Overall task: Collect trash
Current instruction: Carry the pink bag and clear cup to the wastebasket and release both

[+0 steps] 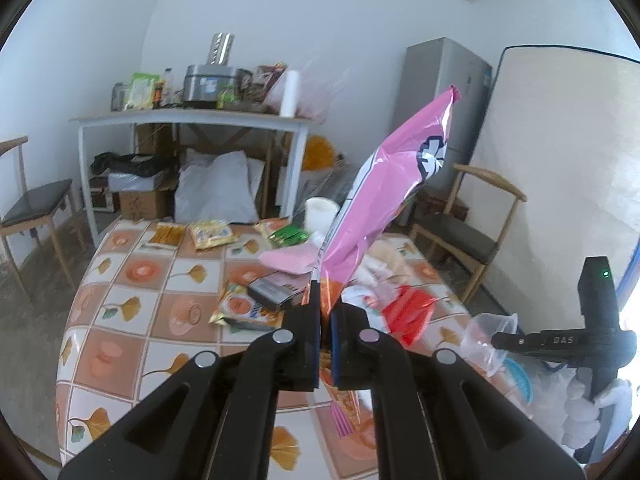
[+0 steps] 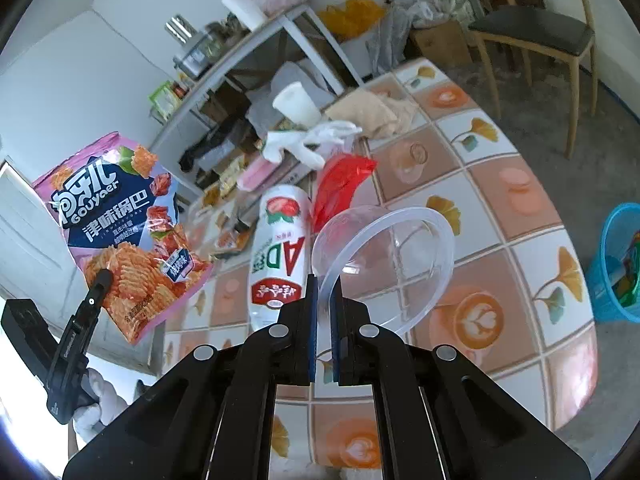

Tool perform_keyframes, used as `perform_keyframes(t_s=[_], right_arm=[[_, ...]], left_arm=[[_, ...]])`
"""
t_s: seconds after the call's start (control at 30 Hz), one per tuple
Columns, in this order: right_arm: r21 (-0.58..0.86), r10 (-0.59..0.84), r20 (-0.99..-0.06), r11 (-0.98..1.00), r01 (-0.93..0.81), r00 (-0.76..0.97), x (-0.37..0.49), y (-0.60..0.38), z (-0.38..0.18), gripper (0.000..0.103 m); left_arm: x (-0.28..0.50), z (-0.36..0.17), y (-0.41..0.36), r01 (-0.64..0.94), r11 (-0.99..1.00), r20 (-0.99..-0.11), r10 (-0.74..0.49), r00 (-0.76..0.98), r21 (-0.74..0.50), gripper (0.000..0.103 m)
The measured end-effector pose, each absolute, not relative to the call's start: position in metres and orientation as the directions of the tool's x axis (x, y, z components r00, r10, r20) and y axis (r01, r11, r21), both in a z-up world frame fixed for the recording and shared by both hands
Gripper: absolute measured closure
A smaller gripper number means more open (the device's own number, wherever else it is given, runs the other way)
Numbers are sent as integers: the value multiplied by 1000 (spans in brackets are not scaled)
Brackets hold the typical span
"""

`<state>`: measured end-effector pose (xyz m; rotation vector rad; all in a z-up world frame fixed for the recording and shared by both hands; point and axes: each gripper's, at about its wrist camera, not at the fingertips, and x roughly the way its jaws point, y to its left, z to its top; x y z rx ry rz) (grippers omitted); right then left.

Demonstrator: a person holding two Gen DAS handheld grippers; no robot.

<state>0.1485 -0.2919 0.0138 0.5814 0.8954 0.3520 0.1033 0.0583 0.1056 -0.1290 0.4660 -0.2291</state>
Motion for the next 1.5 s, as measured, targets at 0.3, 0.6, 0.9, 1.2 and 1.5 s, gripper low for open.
perform_keyframes(t_s=[0.3, 0.6, 0.9, 1.2, 1.5], right_arm=[[629, 469, -559, 777, -19, 683, 109, -350, 36, 99], [650, 269, -550, 732, 204, 790, 45, -467, 28, 99], [715, 149, -583, 562, 416, 799, -5, -568, -32, 99], [732, 171, -647, 412, 543, 743, 15, -627, -122, 99], [707, 198, -696, 357, 610, 690, 39, -665, -186, 99]], left_arm=[[94, 140, -10, 376, 910, -391, -415, 822, -175, 100], [116, 145, -137, 638, 732, -450, -665, 596, -237, 100], [141, 118, -288, 780, 582, -598, -717, 358, -231, 99], [178, 15, -427, 744, 601, -804, -576, 148, -293, 99], [234, -106, -533, 618, 722, -924, -382, -18, -310, 99]])
